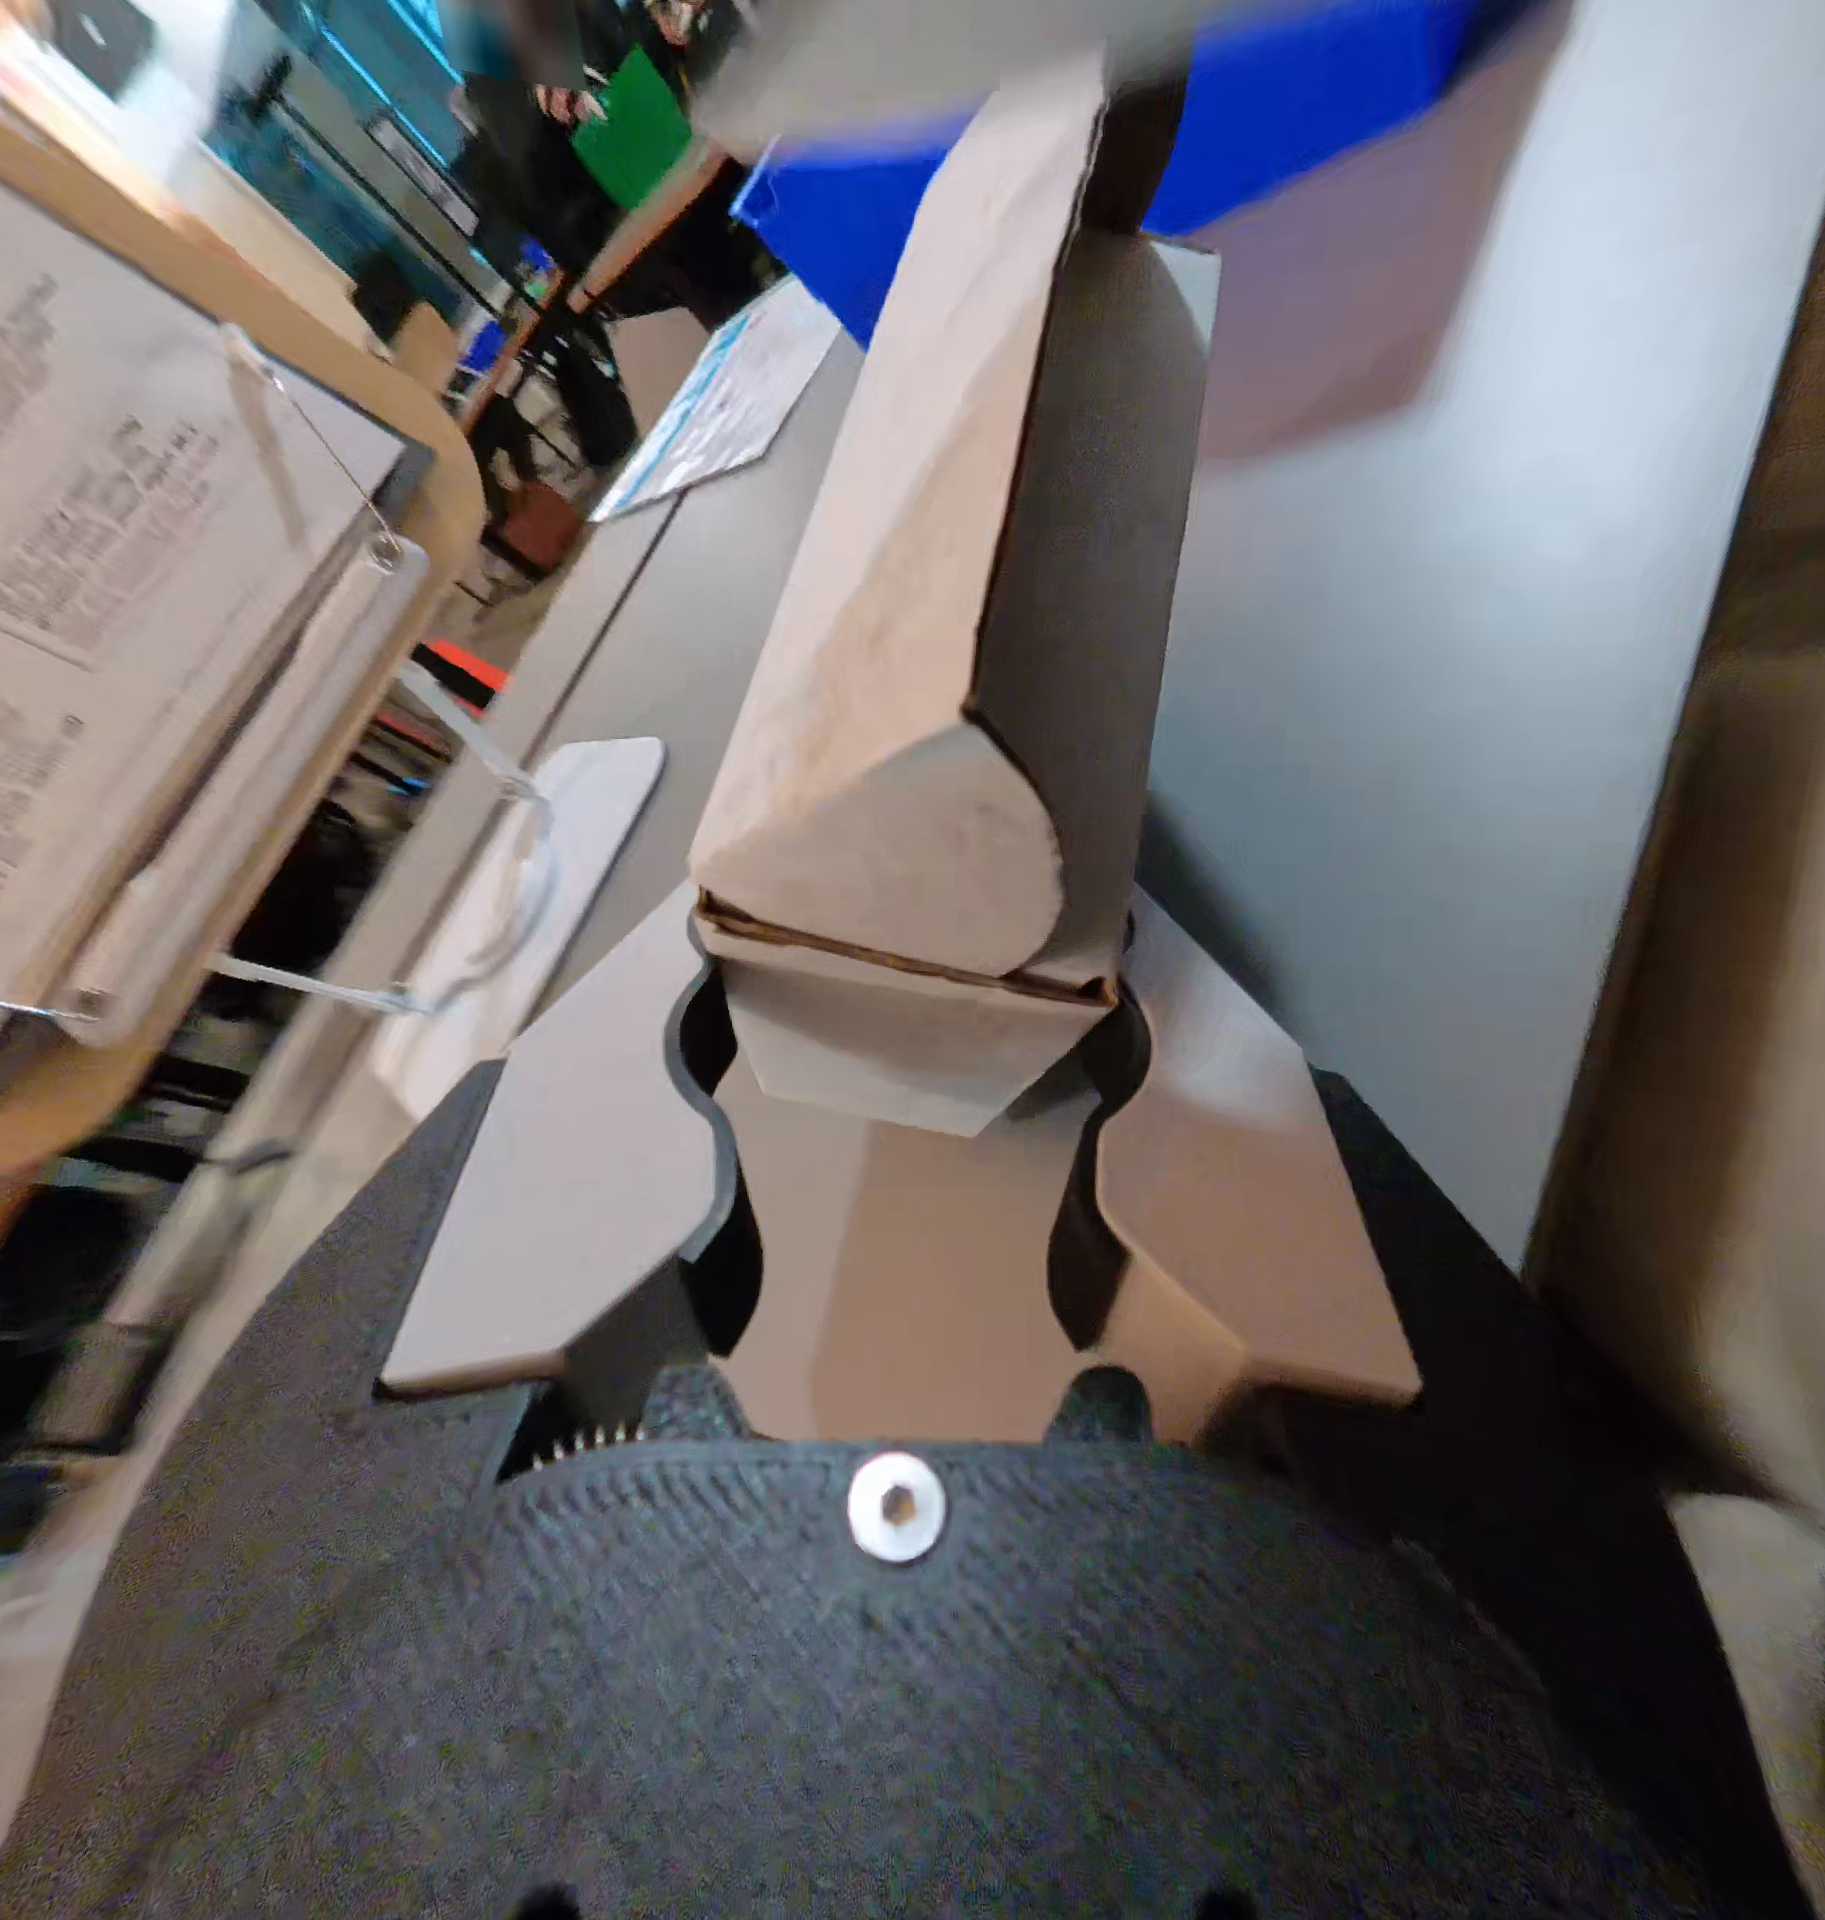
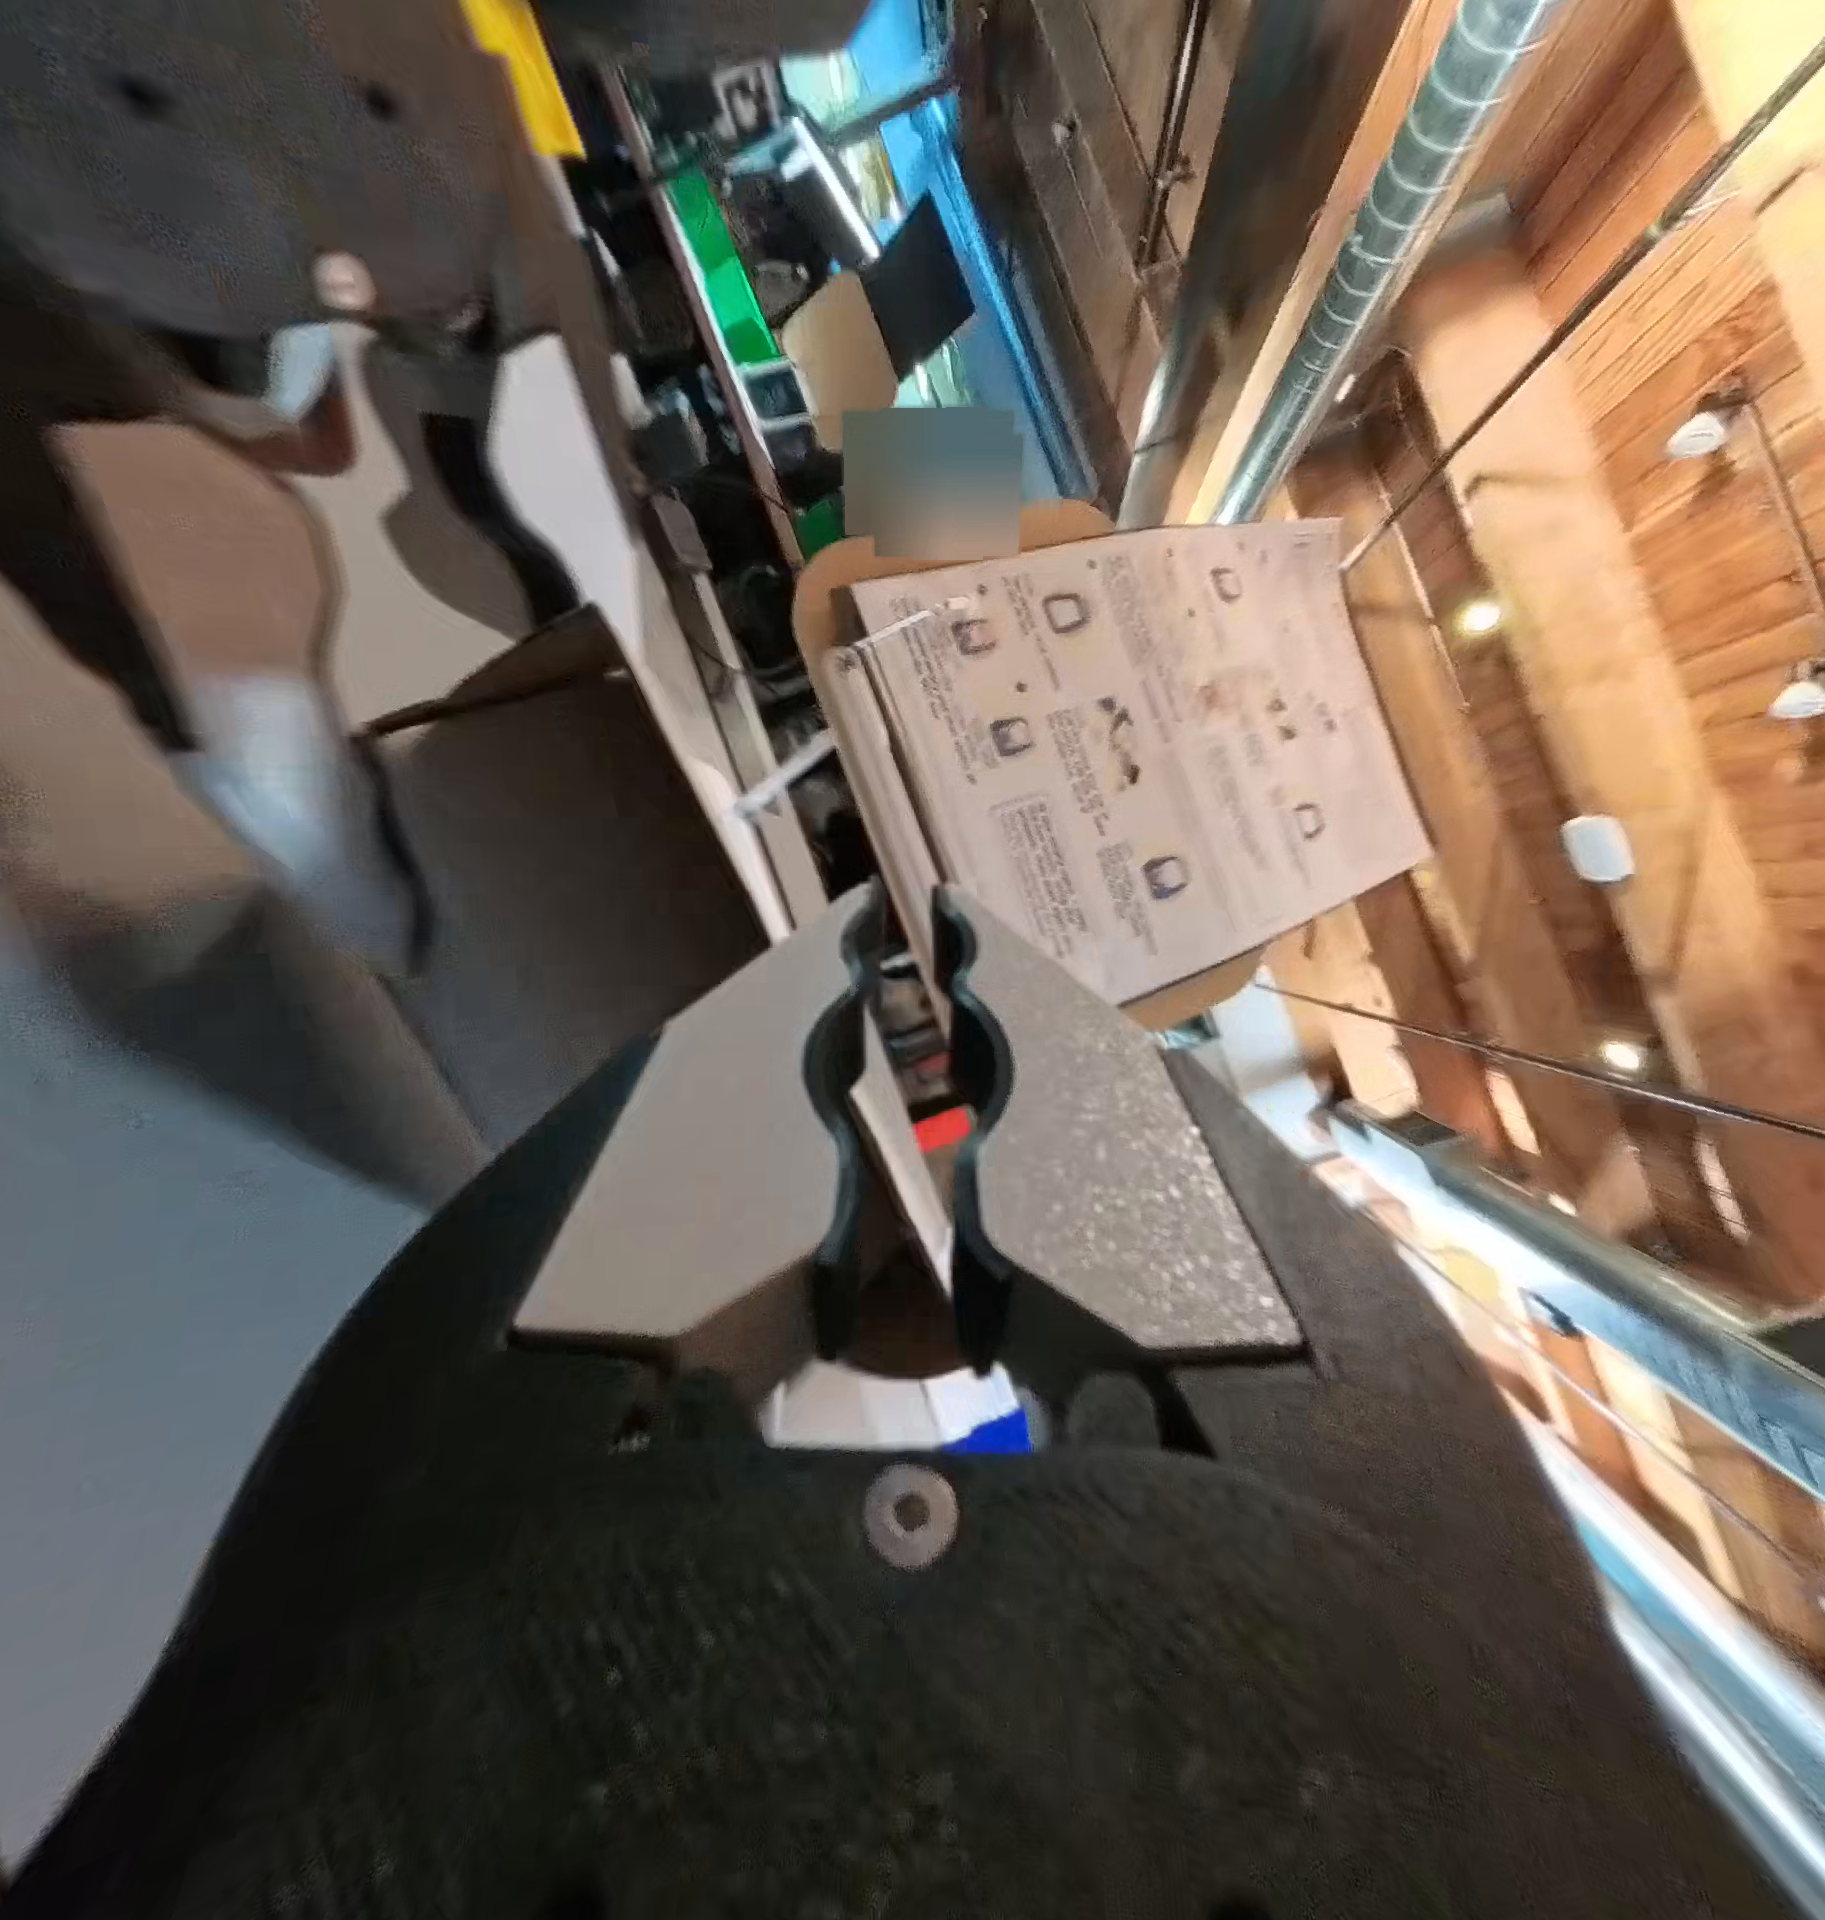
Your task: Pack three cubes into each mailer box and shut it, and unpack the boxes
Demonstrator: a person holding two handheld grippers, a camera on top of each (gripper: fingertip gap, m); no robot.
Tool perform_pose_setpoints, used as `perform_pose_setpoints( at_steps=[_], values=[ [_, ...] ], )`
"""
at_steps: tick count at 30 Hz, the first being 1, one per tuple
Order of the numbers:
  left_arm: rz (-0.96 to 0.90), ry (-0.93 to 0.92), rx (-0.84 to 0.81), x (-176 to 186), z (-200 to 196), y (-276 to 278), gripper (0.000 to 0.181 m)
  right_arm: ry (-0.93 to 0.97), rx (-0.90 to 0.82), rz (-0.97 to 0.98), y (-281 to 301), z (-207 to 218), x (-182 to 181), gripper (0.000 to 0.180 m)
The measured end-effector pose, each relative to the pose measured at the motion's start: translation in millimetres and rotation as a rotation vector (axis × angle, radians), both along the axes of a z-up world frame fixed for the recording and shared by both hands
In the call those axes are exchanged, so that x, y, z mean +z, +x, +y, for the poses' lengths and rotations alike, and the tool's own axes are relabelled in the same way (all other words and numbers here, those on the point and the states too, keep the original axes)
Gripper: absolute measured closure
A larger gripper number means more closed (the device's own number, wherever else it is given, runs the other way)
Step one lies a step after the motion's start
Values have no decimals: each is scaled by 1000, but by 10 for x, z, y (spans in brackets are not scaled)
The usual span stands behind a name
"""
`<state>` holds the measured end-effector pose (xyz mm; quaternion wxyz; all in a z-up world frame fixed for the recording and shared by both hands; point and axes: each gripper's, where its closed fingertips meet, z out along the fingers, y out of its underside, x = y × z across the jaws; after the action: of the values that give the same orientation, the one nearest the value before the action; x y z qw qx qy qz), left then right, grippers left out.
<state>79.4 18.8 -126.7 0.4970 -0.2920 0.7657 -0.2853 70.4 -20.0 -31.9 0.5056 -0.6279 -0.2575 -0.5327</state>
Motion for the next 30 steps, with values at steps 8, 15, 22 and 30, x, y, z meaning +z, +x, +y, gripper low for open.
perform_pose_setpoints(
  at_steps=[8, 15, 22, 30],
  values=[
    [22, -59, 76, -67, 243, 76, 113, -66, 175, 238, -175, 70, -262, 171],
    [-22, -26, 54, -74, 239, 62, 112, -236, 231, 337, -220, 137, -665, 180],
    [-69, 65, -9, -79, 180, 44, 112, -7, 170, 549, 172, 39, -369, 180],
    [-132, 110, -134, -68, -55, -43, 116, -28, 135, 635, 261, 61, -494, 180]
  ],
)
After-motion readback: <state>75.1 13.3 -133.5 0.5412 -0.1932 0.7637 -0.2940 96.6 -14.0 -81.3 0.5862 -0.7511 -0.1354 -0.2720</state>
